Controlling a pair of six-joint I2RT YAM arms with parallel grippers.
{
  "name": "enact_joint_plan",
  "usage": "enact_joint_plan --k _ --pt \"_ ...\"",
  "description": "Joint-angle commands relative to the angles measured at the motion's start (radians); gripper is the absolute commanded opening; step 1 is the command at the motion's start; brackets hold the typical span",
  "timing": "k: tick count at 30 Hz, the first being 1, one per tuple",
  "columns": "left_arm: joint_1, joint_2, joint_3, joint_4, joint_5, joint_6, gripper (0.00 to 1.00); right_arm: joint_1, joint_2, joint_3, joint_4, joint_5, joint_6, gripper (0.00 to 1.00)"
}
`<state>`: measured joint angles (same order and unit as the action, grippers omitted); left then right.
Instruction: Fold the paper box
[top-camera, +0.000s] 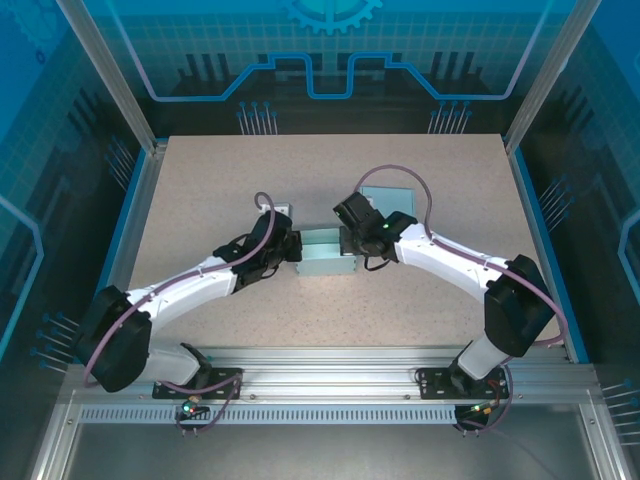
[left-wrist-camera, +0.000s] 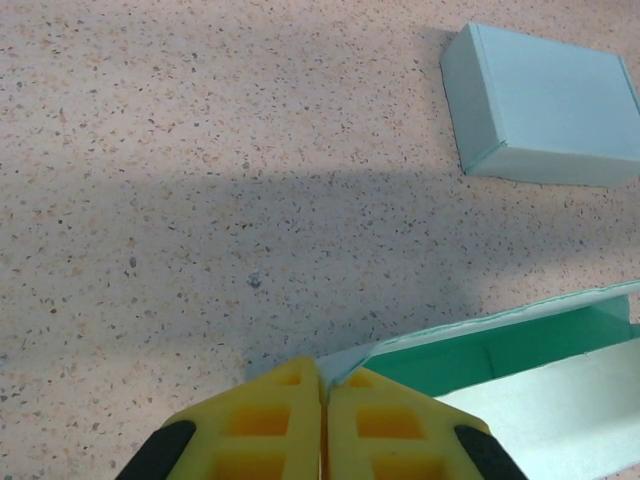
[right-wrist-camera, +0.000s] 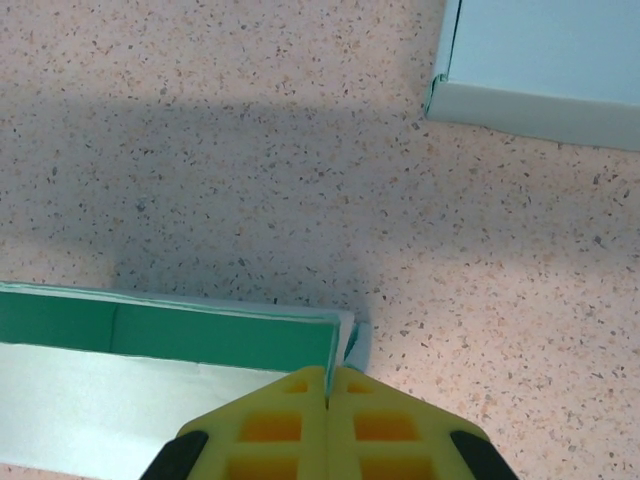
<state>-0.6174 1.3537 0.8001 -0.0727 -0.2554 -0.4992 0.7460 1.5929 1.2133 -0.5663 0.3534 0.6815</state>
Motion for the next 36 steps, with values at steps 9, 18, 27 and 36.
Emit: enact_joint_plan --k 9,18,27,36 --pt "-0.032 -0.023 -0.054 0.109 0.051 -0.054 0.09 0.059 0.015 -0.028 0.074 -0.026 0.007 0.00" --pt "-0.033 -0.003 -0.080 0.121 0.010 -0.042 0.05 0.064 -0.007 -0.076 0.093 -0.021 0.015 0.00" --pt "-0.041 0.001 -0.078 0.091 -0.050 0.000 0.01 0.069 -0.019 -0.096 0.095 0.004 0.018 0.00" --pt "-0.044 -0.016 -0.085 0.098 -0.080 0.024 0.00 0.071 -0.024 -0.115 0.101 0.009 0.021 0.00"
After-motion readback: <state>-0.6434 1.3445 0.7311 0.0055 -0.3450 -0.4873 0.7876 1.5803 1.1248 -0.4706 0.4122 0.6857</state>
